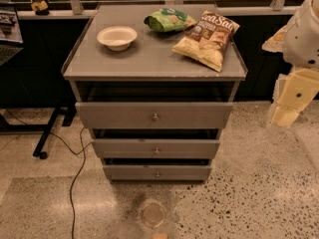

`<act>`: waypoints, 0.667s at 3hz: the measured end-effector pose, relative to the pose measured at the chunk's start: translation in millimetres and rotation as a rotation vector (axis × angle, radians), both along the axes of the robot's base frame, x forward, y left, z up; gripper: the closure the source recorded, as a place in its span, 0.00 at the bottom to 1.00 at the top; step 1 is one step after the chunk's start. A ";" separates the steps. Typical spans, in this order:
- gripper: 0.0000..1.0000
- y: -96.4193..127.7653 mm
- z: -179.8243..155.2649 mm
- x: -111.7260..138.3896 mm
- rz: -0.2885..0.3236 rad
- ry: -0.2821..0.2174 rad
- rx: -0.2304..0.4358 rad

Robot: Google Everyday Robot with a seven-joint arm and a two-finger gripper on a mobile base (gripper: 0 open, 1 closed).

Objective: Open bottom drawer

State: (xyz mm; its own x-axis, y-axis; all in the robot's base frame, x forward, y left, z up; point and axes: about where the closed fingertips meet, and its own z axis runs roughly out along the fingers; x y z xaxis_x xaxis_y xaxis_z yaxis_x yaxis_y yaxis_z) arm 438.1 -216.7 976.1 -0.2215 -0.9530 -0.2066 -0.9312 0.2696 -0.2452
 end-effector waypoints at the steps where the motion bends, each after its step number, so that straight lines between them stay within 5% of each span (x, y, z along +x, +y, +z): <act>1: 0.00 0.0 0.0 0.0 0.000 0.000 0.000; 2: 0.00 2.0 -2.5 1.0 -0.010 -0.006 0.016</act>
Offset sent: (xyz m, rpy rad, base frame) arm 0.0020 0.0031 -0.0115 0.0373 0.0098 -0.0225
